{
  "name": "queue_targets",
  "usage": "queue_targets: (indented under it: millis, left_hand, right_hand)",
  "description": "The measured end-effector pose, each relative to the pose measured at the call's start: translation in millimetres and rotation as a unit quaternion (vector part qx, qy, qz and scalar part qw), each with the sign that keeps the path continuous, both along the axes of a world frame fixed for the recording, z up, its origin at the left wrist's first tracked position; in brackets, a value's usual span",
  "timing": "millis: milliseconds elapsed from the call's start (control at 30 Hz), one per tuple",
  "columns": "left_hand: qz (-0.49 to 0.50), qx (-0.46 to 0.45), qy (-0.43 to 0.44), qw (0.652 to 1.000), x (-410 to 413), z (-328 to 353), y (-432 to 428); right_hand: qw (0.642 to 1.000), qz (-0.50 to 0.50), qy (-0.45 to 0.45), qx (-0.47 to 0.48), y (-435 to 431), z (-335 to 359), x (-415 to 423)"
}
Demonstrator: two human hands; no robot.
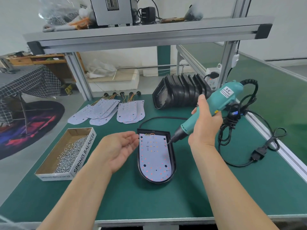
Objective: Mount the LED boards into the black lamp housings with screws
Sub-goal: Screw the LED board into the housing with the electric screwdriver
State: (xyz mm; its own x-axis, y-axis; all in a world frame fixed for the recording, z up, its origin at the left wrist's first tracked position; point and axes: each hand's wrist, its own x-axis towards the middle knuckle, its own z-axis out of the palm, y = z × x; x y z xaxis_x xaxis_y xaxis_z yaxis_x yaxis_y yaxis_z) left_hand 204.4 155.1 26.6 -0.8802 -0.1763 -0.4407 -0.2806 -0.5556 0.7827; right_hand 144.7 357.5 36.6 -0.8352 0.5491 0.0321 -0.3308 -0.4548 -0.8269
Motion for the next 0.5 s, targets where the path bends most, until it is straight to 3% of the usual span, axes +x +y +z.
queue_targets:
  millis: [100, 367, 500]
  left_hand:
    - [-0.048, 0.038, 0.014, 0.998, 13.9, 6.7, 17.1]
    - [-0.07, 0.029, -0.011, 0.997, 25.1, 1.5, 48.8]
    - [-0.116, 0.096, 0.001, 0.989, 27.3, 4.9, 50.4]
  right_hand:
    - [0.999, 0.01, 0.024, -0.022, -1.3, 9.5, 13.2]
    - [0.993, -0.035, 0.094, -0.06, 2.2, 40.8, 38.1]
    - [0.994, -0.041, 0.085, -0.063, 0.6, 42.0, 42.9]
